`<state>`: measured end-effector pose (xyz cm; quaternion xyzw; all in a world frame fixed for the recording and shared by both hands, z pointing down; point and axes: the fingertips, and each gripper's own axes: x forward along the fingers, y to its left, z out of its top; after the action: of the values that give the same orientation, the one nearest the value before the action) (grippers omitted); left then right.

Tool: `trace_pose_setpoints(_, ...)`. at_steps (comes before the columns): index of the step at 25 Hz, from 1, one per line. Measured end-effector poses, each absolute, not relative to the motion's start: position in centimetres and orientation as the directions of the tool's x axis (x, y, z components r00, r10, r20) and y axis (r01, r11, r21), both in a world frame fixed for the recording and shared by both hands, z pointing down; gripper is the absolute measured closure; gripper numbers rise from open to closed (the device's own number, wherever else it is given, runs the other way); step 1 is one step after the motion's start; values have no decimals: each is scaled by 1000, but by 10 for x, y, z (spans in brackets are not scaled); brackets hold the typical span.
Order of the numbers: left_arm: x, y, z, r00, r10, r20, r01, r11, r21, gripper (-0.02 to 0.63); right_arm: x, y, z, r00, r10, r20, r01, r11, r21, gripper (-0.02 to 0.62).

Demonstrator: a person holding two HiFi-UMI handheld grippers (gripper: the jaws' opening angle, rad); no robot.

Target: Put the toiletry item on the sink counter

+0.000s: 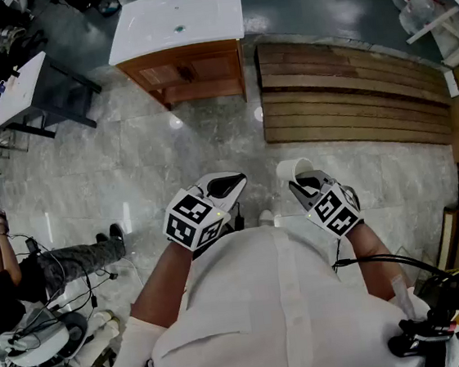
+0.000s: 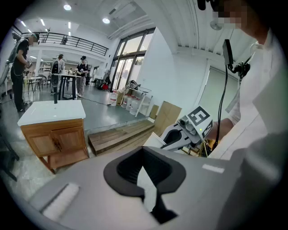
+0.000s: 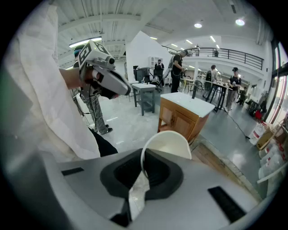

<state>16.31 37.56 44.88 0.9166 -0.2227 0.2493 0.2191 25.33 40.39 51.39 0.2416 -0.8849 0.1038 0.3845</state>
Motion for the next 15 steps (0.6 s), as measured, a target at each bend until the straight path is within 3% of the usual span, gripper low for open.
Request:
trace_pose_setpoints(9,185,383,439,771,-312,555,-521,-810,269,600,274,410,510,-590,-340,733,-500,866,-1,584)
trace_pose_setpoints(15,176,376,440,767,-355,535,-560,-777,287,600,259,397,513,-597,-280,752,-420,908,5,584)
